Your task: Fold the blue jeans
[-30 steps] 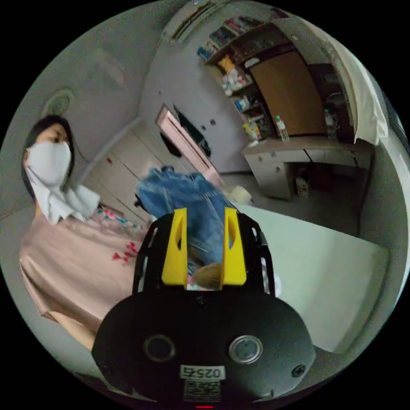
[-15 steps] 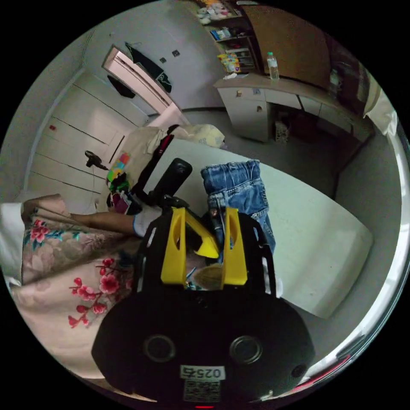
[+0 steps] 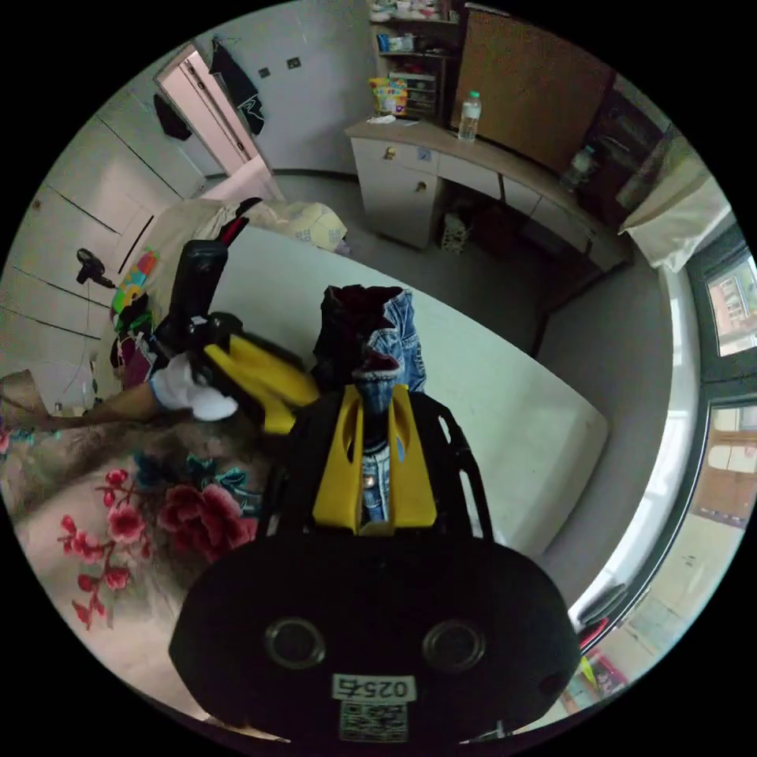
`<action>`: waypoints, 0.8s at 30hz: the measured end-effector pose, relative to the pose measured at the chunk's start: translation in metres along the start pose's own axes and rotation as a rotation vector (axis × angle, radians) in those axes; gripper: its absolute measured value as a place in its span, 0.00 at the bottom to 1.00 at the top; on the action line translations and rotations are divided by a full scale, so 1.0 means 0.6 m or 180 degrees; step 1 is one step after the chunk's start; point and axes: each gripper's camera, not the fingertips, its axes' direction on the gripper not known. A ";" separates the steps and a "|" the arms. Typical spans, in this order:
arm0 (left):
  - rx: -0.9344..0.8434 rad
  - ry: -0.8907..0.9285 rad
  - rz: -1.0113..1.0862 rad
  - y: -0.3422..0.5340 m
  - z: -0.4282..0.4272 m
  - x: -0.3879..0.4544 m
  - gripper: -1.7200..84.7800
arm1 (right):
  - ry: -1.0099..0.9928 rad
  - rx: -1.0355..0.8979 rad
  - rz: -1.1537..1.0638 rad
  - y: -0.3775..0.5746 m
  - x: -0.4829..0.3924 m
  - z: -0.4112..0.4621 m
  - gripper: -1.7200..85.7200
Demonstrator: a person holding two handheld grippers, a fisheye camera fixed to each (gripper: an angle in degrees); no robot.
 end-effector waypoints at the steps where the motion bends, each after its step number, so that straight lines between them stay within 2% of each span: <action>1: 0.0230 -0.0493 -0.0039 0.026 -0.045 -0.014 0.16 | -0.0018 0.0082 0.0070 0.024 0.004 -0.014 0.07; 4: 0.0680 -0.1434 -0.0032 0.087 -0.120 -0.052 0.22 | -0.0087 0.0237 0.0132 0.082 0.007 -0.038 0.07; 6: 0.0609 -0.1490 -0.0010 0.102 -0.127 -0.081 0.23 | -0.0100 0.0328 0.0121 0.114 0.005 -0.046 0.07; 10: 0.0091 -0.1045 0.0047 0.078 -0.070 -0.147 0.25 | -0.0144 0.0511 0.0052 0.176 -0.002 -0.056 0.07; 15: -0.0056 -0.0321 -0.0024 0.030 -0.020 -0.209 0.26 | -0.0171 0.0622 -0.0045 0.236 -0.022 -0.090 0.07; 17: -0.0202 0.0092 0.0107 0.022 -0.016 -0.212 0.22 | -0.0176 0.0659 -0.0102 0.259 -0.034 -0.112 0.07; 18: -0.0323 0.0578 0.0245 0.021 -0.016 -0.205 0.11 | -0.0128 0.0712 -0.0108 0.275 -0.043 -0.129 0.07; 19: -0.0483 0.1163 0.0358 0.022 -0.014 -0.196 0.04 | -0.0080 0.0767 -0.0079 0.288 -0.050 -0.142 0.07; 21: -0.0608 0.1499 0.0171 0.032 -0.017 -0.190 0.02 | -0.0009 0.0870 -0.0026 0.307 -0.055 -0.159 0.07; 24: -0.0288 0.1456 -0.0054 0.062 -0.068 -0.165 0.00 | 0.0019 0.1099 0.0110 0.327 -0.045 -0.181 0.07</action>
